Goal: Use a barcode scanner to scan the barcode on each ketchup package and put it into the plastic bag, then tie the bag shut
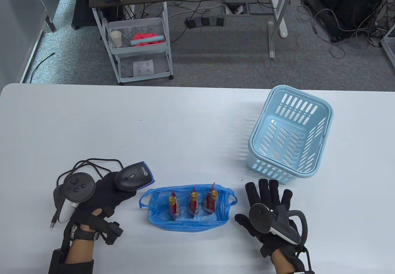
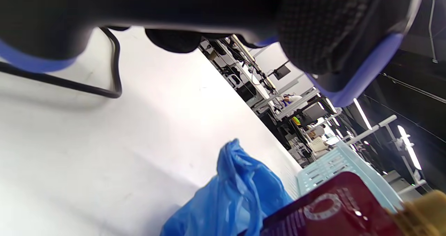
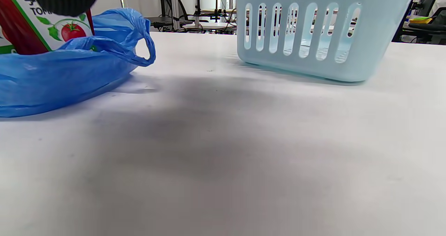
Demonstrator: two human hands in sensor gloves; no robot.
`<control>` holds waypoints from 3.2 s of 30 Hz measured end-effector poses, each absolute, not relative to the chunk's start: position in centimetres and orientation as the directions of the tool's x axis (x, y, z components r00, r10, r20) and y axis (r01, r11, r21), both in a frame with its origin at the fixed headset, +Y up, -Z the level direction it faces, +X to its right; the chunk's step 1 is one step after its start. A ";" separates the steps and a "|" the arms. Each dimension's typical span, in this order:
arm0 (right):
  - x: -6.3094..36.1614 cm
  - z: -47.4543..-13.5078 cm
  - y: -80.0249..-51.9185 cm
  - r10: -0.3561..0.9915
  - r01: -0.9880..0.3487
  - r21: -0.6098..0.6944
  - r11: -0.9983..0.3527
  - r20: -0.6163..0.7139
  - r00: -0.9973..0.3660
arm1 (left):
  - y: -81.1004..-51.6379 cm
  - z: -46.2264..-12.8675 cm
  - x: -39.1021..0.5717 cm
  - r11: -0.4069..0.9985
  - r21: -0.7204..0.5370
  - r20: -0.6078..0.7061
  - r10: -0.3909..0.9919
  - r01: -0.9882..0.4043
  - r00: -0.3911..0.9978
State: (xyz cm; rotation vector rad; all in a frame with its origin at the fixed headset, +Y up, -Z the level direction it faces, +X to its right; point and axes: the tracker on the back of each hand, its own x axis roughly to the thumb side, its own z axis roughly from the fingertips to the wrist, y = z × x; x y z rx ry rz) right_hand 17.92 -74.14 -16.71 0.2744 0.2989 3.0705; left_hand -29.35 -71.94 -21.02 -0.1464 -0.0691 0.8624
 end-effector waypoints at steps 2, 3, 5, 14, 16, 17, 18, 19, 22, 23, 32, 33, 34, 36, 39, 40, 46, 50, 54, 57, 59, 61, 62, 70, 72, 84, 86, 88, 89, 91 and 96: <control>18.1 -16.7 -74.2 0.069 -0.037 0.189 -0.981 0.167 -0.984 | -71.6 -21.3 -29.3 0.668 -0.136 -0.026 0.736 -0.732 0.677; 18.1 -16.7 -74.2 0.071 -0.039 0.192 -0.981 0.164 -0.984 | -71.5 -21.5 -29.4 0.686 -0.125 -0.048 0.717 -0.717 0.695; 18.1 -16.7 -74.2 0.072 -0.040 0.193 -0.980 0.160 -0.984 | -71.4 -22.1 -29.4 0.710 -0.130 -0.102 0.685 -0.692 0.722; 18.4 -16.8 -74.1 0.084 -0.055 0.199 -0.979 0.140 -0.987 | -72.2 -25.1 -29.8 0.804 -0.228 -0.285 0.484 -0.549 0.827; 18.6 -16.8 -74.1 0.091 -0.062 0.201 -0.978 0.134 -0.987 | -72.7 -25.6 -30.0 0.804 -0.261 -0.318 0.451 -0.535 0.834; 18.6 -16.9 -74.1 0.092 -0.064 0.202 -0.977 0.134 -0.987 | -73.0 -25.8 -30.0 0.797 -0.271 -0.337 0.447 -0.540 0.829; 18.7 -16.9 -74.1 0.093 -0.065 0.204 -0.977 0.131 -0.987 | -73.4 -26.0 -30.2 0.782 -0.288 -0.360 0.447 -0.553 0.819; 18.7 -16.9 -74.1 0.092 -0.064 0.206 -0.976 0.130 -0.987 | -73.8 -26.2 -30.4 0.769 -0.300 -0.383 0.445 -0.564 0.810; 18.8 -16.9 -74.1 0.095 -0.068 0.208 -0.976 0.125 -0.988 | -74.6 -26.4 -30.8 0.738 -0.312 -0.430 0.451 -0.598 0.782; 18.8 -16.9 -74.1 0.096 -0.068 0.207 -0.976 0.124 -0.988 | -75.0 -26.5 -31.1 0.729 -0.316 -0.443 0.452 -0.607 0.774; 19.2 -17.0 -74.1 0.109 -0.085 0.208 -0.974 0.103 -0.989 | -75.5 -26.7 -32.0 0.756 -0.331 -0.490 0.374 -0.565 0.788; 19.3 -17.1 -74.2 0.114 -0.092 0.210 -0.973 0.096 -0.989 | -75.5 -26.7 -32.1 0.764 -0.339 -0.492 0.353 -0.549 0.795; 19.3 -17.1 -74.2 0.112 -0.090 0.212 -0.973 0.094 -0.989 | -75.5 -26.7 -32.2 0.768 -0.341 -0.497 0.342 -0.541 0.798; 19.3 -17.2 -74.3 0.108 -0.086 0.216 -0.973 0.093 -0.990 | -75.5 -26.7 -32.4 0.777 -0.347 -0.503 0.320 -0.526 0.803; 19.3 -17.2 -74.3 0.106 -0.084 0.216 -0.973 0.093 -0.990 | -75.2 -26.5 -32.5 0.798 -0.364 -0.504 0.265 -0.481 0.822; 19.3 -17.1 -74.3 0.105 -0.083 0.213 -0.974 0.093 -0.990 | -75.1 -26.5 -32.6 0.804 -0.368 -0.505 0.250 -0.468 0.826; 19.3 -17.1 -74.4 0.102 -0.081 0.212 -0.974 0.092 -0.991 | -74.8 -26.5 -32.6 0.830 -0.394 -0.493 0.172 -0.395 0.853; 19.3 -17.1 -74.4 0.102 -0.081 0.211 -0.974 0.091 -0.991 | -74.4 -26.4 -32.7 0.851 -0.419 -0.482 0.087 -0.317 0.872; 19.4 -17.0 -74.4 0.104 -0.083 0.209 -0.975 0.092 -0.990 | -74.3 -26.3 -32.9 0.852 -0.431 -0.480 0.063 -0.298 0.875; 19.4 -17.0 -74.4 0.108 -0.086 0.213 -0.973 0.092 -0.990 | -74.4 -26.1 -33.1 0.851 -0.432 -0.484 0.063 -0.300 0.873; 19.3 -17.0 -74.4 0.106 -0.084 0.213 -0.973 0.093 -0.990 | -74.5 -26.0 -33.2 0.850 -0.433 -0.486 0.061 -0.301 0.872; 19.3 -17.0 -74.4 0.104 -0.082 0.214 -0.973 0.093 -0.990 | -74.5 -25.8 -33.3 0.850 -0.434 -0.485 0.059 -0.299 0.873; 19.3 -17.0 -74.4 0.104 -0.082 0.214 -0.973 0.093 -0.990 | -74.5 -25.8 -33.4 0.851 -0.430 -0.484 0.063 -0.300 0.873; 19.3 -17.0 -74.5 0.105 -0.083 0.217 -0.973 0.092 -0.990 | -72.5 -25.4 -33.2 0.888 -0.357 -0.441 0.114 -0.290 0.890; 19.3 -17.0 -74.5 0.103 -0.081 0.216 -0.973 0.092 -0.990 | -71.7 -25.3 -32.8 0.903 -0.321 -0.404 0.141 -0.284 0.904; 19.3 -16.9 -74.5 0.095 -0.074 0.214 -0.974 0.092 -0.991 | -69.2 -23.6 -27.4 0.892 -0.222 -0.062 0.391 -0.395 0.918; 19.3 -16.9 -74.5 0.097 -0.076 0.215 -0.974 0.089 -0.991 | -69.6 -23.2 -26.4 0.880 -0.242 -0.024 0.416 -0.409 0.909; 19.2 -16.9 -74.5 0.094 -0.073 0.217 -0.974 0.089 -0.992 | -70.2 -22.9 -25.6 0.869 -0.271 0.005 0.430 -0.413 0.903; 19.2 -16.9 -74.5 0.093 -0.072 0.216 -0.974 0.088 -0.992 | -70.5 -22.8 -25.3 0.867 -0.279 0.016 0.434 -0.412 0.901; 19.2 -16.9 -74.5 0.092 -0.072 0.215 -0.974 0.089 -0.992 | -71.1 -22.7 -24.7 0.868 -0.300 0.038 0.425 -0.395 0.905; 19.3 -16.9 -74.5 0.093 -0.073 0.212 -0.975 0.086 -0.992 | -72.4 -22.3 -23.7 0.862 -0.345 0.071 0.418 -0.371 0.906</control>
